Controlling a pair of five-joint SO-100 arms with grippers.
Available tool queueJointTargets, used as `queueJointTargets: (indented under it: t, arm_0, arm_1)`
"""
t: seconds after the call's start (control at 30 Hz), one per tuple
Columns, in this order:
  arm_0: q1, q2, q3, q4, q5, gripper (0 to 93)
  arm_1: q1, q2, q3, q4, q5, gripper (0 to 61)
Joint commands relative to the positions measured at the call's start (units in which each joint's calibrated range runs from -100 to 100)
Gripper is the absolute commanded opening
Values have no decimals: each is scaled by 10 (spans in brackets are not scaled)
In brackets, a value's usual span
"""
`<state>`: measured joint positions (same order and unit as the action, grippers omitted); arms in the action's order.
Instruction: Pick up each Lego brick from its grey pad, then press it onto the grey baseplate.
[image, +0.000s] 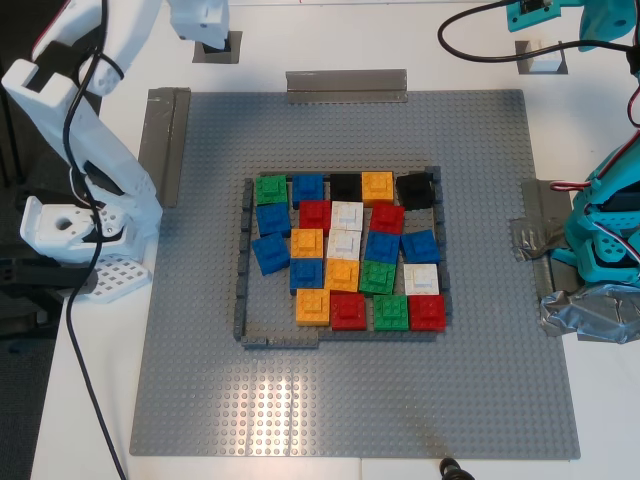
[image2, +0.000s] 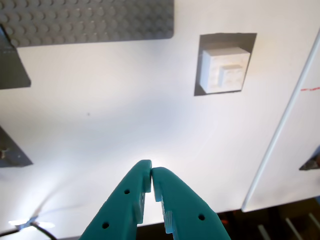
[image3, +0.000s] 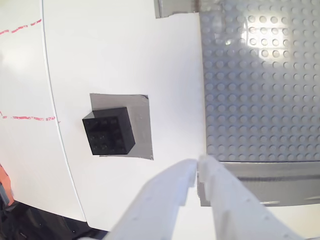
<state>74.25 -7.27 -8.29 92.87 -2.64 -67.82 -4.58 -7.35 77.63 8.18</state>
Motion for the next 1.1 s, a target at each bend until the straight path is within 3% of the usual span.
queueJointTargets:
  t: [0.0,0.57,0.6,0.67,0.73,0.9,1.07]
  arm_0:
    - [5,-26,-3,3,-1,0]
    - [27,-27,-11,4,3,0]
    - [25,-27,-11,4,3,0]
    - [20,-27,-11,4,4,0]
    - [11,-27,-11,-2,4,0]
    - [-8,-18,-8,-7,4,0]
    - [-7,-17,-2,-91,4,0]
  arm_1:
    - [-21,49,-134,19,-9,4]
    - [-98,272,-384,61,17,6]
    - [-101,284,-404,67,18,29]
    - [-104,299,-423,70,18,141]
    - [-106,304,-420,66,18,183]
    - [-106,322,-416,55,17,228]
    - [-106,356,-436,41,19,235]
